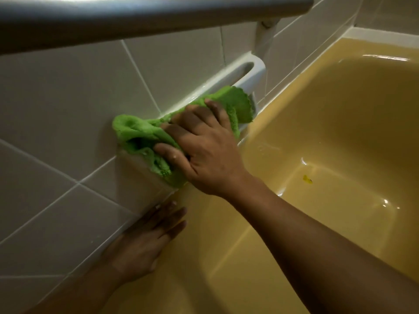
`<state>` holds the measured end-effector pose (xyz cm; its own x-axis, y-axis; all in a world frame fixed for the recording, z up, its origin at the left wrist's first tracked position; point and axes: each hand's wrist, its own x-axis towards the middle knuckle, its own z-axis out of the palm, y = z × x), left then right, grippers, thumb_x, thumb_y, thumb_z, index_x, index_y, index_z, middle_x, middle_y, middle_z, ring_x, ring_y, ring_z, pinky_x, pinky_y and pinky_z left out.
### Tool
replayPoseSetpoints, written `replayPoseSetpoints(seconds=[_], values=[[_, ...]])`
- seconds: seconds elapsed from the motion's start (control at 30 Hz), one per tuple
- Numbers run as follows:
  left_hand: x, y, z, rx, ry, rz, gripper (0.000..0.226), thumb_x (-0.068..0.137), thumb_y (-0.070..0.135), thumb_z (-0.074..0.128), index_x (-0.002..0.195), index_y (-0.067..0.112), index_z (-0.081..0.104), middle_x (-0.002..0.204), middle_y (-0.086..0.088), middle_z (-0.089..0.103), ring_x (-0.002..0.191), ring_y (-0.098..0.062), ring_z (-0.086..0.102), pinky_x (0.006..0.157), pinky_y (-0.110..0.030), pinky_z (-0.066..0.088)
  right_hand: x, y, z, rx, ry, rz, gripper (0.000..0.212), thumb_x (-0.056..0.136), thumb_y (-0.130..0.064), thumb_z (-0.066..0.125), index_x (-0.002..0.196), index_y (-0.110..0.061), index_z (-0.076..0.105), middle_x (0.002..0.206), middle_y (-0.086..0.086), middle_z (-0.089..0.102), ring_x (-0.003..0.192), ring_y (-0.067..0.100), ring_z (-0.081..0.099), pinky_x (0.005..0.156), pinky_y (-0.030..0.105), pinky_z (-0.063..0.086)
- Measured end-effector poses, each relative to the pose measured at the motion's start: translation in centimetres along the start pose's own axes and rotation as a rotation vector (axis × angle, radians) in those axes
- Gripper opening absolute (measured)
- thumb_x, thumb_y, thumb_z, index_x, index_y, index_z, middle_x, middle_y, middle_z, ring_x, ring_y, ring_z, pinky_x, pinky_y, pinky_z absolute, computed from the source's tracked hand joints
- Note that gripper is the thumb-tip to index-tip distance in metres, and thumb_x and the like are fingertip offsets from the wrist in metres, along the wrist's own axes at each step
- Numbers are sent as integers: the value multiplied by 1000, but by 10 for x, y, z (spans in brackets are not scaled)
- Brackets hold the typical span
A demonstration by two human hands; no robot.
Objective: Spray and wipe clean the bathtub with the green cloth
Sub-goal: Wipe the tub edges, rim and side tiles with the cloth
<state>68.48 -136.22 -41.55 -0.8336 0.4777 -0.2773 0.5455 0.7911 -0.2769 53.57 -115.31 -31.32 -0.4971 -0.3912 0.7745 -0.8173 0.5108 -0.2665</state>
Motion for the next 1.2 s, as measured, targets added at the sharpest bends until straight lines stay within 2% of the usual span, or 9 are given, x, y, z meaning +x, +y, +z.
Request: replayPoseSetpoints(seconds=[0.13, 0.23, 0.37, 0.47, 0.63, 0.8, 0.93, 1.1, 1.2], values=[[-3, 0, 4, -32, 52, 7, 94, 66, 20, 56, 158, 20, 38, 170, -4, 25, 160, -29, 10, 125, -47, 16, 4, 34, -4, -1, 14, 80, 54, 102, -51, 35, 117, -16, 73, 115, 9, 67, 120, 30, 55, 116, 53, 26], [-5, 0, 6, -27, 80, -7, 88, 74, 15, 44, 161, 19, 33, 173, -5, 17, 160, -29, 12, 125, -45, 18, 18, 67, -11, 37, 55, 203, 51, 103, -48, 34, 103, -14, 72, 104, 9, 64, 111, 30, 57, 111, 51, 29], [-5, 1, 10, -33, 131, -27, 83, 80, 14, 40, 162, 17, 30, 173, -7, 15, 160, -28, 11, 125, -44, 18, 36, 89, -13, 121, 105, 291, 31, 104, -40, 45, 77, -28, 51, 80, -7, 45, 86, 19, 47, 100, 54, 37], [-5, 1, 11, -20, 145, -29, 83, 81, 15, 41, 163, 17, 28, 173, -7, 15, 160, -28, 12, 125, -44, 18, 33, 78, -8, 132, 145, 328, 36, 102, -43, 45, 78, -23, 62, 82, -8, 47, 91, 17, 47, 102, 56, 36], [-3, 0, 16, -3, 150, -24, 85, 79, 18, 51, 161, 16, 31, 171, -10, 21, 158, -33, 19, 122, -49, 23, 19, 29, -5, 72, 133, 228, 43, 99, -46, 44, 86, -17, 73, 88, 2, 66, 98, 27, 59, 102, 56, 36], [-4, -1, 15, 64, 104, -15, 91, 73, 22, 52, 161, 16, 31, 172, -10, 19, 158, -35, 16, 121, -51, 23, 12, -2, -3, 8, 59, 57, 40, 99, -48, 47, 90, -21, 75, 85, -2, 66, 95, 25, 60, 103, 51, 36], [-4, 0, 13, 3, 100, -16, 85, 74, 22, 55, 158, 17, 41, 171, -7, 24, 159, -33, 15, 123, -48, 20, 7, 21, -9, 16, -40, -69, 48, 99, -54, 43, 114, -22, 75, 105, -1, 69, 110, 24, 59, 109, 49, 32], [-4, 2, 4, -59, 100, -12, 81, 78, 15, 46, 159, 17, 39, 172, -5, 20, 159, -31, 15, 122, -46, 22, 10, 87, -20, 95, 8, 197, 50, 104, -45, 39, 121, -13, 73, 127, 10, 66, 131, 26, 50, 122, 53, 19], [-5, 1, 3, -54, 121, -16, 80, 79, 14, 45, 158, 17, 39, 172, -5, 19, 159, -30, 13, 123, -45, 20, 13, 98, -20, 326, 201, 426, 38, 106, -35, 45, 118, -10, 71, 125, 10, 67, 127, 23, 56, 105, 57, 45]])
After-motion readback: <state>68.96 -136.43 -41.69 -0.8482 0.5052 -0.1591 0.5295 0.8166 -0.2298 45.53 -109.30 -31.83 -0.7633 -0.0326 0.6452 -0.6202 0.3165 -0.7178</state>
